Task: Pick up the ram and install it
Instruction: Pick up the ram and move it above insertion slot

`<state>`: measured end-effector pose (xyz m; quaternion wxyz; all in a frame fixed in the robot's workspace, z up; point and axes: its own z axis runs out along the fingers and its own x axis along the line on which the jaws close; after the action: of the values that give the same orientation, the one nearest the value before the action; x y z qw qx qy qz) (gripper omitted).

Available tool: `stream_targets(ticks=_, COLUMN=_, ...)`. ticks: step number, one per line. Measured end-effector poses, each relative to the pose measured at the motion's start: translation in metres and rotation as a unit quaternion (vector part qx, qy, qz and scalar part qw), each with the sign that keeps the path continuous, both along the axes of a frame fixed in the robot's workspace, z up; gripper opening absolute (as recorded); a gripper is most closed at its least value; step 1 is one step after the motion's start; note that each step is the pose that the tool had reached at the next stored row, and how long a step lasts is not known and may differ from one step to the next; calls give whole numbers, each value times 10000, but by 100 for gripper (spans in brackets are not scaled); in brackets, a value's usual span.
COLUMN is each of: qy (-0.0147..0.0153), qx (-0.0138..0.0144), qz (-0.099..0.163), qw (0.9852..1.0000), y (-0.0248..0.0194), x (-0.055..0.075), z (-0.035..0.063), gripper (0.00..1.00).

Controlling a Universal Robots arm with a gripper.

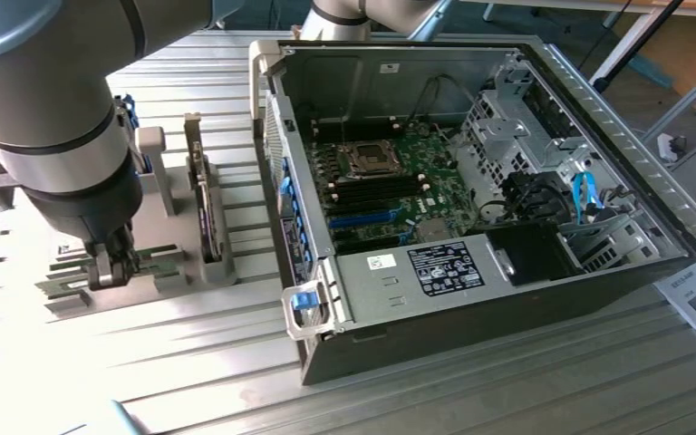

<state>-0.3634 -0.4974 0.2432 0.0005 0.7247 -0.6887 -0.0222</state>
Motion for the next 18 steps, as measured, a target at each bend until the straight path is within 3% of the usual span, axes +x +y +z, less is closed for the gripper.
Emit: stream_targets(ticks=18, qy=0, qx=0, qz=0, qw=10000, y=0, x=3, z=269, gripper=12)
